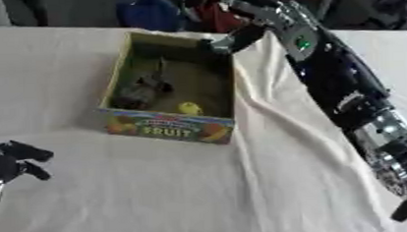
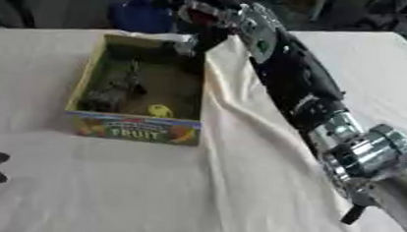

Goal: Pick up objects on the table and place them in the box.

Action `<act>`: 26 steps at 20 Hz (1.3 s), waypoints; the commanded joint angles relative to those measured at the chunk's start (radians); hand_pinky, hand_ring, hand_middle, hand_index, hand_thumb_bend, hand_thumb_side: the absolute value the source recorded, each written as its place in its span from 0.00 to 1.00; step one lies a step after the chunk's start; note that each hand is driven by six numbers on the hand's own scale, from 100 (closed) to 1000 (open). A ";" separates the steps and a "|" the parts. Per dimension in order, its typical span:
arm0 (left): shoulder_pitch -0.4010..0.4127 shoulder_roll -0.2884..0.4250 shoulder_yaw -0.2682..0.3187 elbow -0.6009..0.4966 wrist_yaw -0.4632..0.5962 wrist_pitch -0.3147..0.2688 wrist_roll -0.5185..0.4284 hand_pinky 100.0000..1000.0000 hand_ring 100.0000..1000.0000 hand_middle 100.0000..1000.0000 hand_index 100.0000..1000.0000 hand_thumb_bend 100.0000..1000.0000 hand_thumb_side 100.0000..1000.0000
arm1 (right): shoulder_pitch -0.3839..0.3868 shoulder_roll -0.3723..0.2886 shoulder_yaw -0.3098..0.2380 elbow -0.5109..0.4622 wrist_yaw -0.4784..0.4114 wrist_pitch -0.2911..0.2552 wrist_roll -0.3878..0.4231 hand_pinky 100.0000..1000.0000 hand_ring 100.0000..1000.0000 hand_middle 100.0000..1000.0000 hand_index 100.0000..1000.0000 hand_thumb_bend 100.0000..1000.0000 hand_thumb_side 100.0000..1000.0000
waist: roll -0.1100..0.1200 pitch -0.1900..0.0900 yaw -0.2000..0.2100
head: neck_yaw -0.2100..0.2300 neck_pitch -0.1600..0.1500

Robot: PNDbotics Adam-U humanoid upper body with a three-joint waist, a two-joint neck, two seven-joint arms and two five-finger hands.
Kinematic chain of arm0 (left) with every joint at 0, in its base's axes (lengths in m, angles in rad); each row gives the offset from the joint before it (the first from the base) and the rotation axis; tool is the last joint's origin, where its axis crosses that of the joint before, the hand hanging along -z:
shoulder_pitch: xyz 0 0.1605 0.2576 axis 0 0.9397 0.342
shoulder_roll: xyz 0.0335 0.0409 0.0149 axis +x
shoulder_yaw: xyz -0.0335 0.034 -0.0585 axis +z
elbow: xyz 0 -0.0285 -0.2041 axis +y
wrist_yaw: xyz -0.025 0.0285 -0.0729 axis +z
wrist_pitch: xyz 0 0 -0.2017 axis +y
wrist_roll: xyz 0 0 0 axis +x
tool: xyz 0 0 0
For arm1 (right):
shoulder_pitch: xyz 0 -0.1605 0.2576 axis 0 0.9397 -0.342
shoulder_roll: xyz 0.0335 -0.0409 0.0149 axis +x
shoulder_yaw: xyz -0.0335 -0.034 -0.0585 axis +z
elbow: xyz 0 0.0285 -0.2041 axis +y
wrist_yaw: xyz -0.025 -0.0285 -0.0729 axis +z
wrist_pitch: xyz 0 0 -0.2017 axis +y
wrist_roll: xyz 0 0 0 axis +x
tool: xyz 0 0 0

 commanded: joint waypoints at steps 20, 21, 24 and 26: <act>0.036 0.051 0.069 -0.024 -0.004 0.014 0.101 0.49 0.70 0.55 0.65 0.00 0.93 | 0.481 -0.150 -0.258 -0.570 -0.887 0.326 0.151 0.57 0.65 0.62 0.81 0.00 0.41 | 0.059 -0.058 -0.168 | 0.129 0.038; 0.039 0.050 0.071 -0.023 -0.005 0.016 0.106 0.49 0.70 0.55 0.65 0.00 0.93 | 0.504 -0.142 -0.265 -0.591 -0.905 0.348 0.149 0.57 0.65 0.62 0.81 0.00 0.41 | 0.061 -0.058 -0.172 | 0.137 0.044; 0.045 0.048 0.081 -0.022 -0.009 0.019 0.120 0.49 0.71 0.55 0.64 0.01 0.96 | 0.570 -0.118 -0.283 -0.643 -0.948 0.387 0.157 0.53 0.64 0.61 0.81 0.00 0.51 | 0.066 -0.056 -0.182 | 0.162 0.058; 0.047 0.047 0.087 -0.021 -0.014 0.020 0.130 0.49 0.71 0.56 0.64 0.01 0.97 | 0.608 -0.104 -0.292 -0.666 -0.970 0.408 0.160 0.50 0.62 0.61 0.81 0.00 0.54 | 0.069 -0.051 -0.186 | 0.177 0.068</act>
